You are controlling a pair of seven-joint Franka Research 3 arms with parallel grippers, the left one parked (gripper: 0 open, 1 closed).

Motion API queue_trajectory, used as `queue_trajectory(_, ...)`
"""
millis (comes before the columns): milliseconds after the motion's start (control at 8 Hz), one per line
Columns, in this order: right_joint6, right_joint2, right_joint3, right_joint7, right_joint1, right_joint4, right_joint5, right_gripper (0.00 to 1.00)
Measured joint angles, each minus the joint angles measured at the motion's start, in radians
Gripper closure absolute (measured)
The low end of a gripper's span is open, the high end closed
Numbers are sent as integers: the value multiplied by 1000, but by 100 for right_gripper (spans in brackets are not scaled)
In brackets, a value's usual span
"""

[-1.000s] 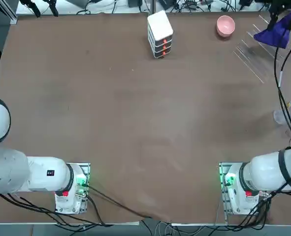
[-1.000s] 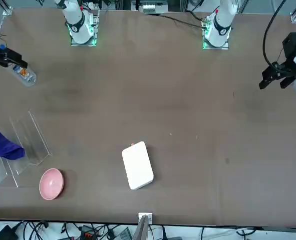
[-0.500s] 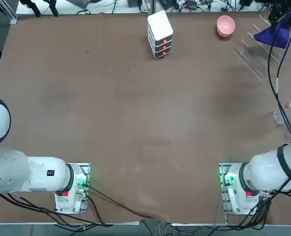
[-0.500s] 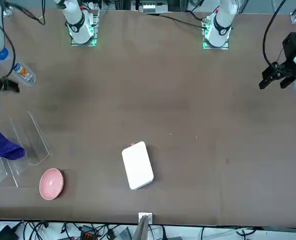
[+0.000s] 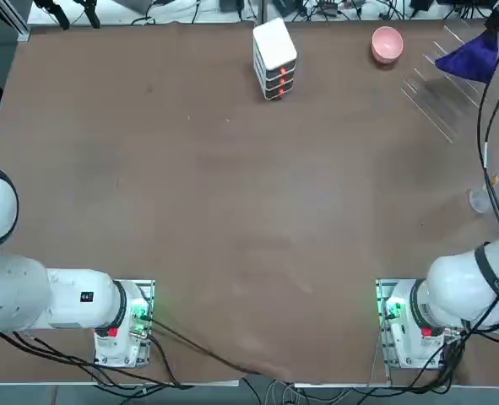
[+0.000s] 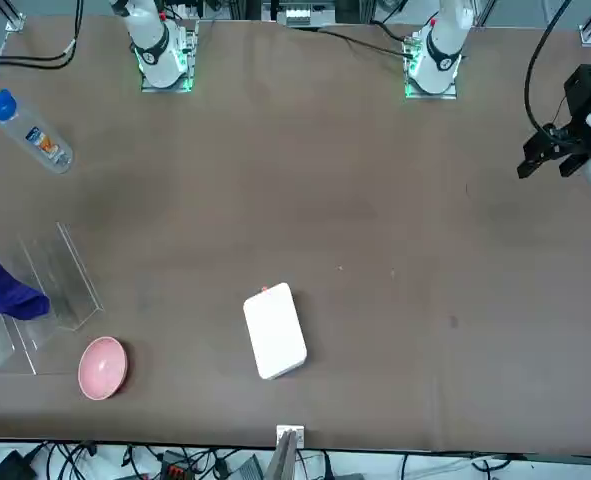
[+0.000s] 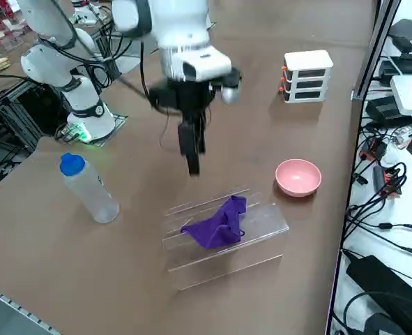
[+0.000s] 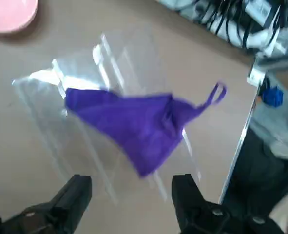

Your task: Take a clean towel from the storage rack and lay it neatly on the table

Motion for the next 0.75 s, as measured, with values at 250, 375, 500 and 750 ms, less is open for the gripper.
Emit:
queue_trajectory(250,169,86,3,-113,-65,0,153,0)
queue_trajectory(375,238,127,7,-184,-97,0,219,0)
queue_trajectory(500,302,163,10,-232,-116,1,252,0)
queue_trajectory(750,395,215,18,-257,-136,3,258,0)
